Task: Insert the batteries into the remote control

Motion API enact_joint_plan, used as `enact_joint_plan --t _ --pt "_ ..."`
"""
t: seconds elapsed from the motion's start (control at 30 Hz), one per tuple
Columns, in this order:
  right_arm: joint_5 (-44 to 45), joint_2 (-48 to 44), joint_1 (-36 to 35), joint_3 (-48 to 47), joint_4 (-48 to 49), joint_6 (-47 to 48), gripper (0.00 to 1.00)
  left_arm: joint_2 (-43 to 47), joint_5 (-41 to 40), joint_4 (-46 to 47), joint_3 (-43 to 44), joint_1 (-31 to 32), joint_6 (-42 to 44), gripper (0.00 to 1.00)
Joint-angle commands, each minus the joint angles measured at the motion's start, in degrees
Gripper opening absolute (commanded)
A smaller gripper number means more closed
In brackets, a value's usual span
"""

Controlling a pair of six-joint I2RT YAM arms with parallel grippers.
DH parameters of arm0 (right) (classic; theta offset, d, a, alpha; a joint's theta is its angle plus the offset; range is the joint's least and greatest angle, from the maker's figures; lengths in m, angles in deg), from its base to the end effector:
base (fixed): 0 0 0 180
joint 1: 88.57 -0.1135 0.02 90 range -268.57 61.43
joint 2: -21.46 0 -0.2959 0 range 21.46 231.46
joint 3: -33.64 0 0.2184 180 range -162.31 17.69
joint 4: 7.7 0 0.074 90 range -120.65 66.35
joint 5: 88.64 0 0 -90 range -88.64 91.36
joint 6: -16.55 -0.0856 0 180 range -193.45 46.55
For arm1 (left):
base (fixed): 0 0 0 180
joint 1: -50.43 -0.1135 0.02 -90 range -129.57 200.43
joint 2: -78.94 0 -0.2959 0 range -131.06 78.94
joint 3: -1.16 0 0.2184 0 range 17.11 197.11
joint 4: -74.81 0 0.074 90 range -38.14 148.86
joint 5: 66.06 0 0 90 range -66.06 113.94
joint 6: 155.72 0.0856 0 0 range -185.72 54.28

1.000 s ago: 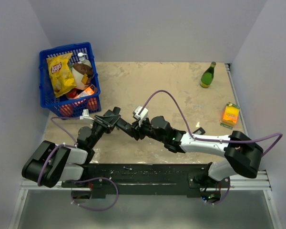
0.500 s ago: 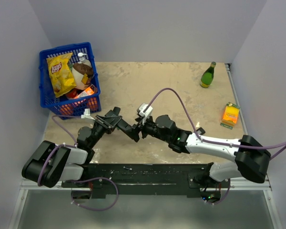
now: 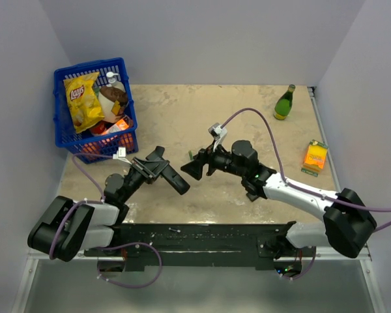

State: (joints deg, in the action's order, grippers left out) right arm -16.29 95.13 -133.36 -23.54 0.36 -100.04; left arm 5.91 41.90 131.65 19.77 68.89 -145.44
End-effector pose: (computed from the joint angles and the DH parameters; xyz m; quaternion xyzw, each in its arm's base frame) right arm 0.1947 0.2298 0.3127 -0.2173 0.7229 0.4709 0.4565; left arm 0.1965 -0.0934 0.2255 -0.2513 0.6456 -0.6096 0.3853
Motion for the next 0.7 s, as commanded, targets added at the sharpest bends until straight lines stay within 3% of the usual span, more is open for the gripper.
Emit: enact_joint_plan --t 0.0,0.2,0.67 --pt "-12.1 2.0 2.7 1.8 6.4 -8.6 0.88 1.2 2.3 35.9 -10.7 0.1 1.9 0.0" --pt "-17.9 6.0 3.4 1.8 9.4 -11.5 0.83 2.0 2.8 35.8 -10.2 0.1 2.0 0.0" --pt "-20.3 11.1 3.4 1.2 10.5 -11.4 0.7 3.5 3.8 35.8 -9.4 0.1 3.0 0.0"
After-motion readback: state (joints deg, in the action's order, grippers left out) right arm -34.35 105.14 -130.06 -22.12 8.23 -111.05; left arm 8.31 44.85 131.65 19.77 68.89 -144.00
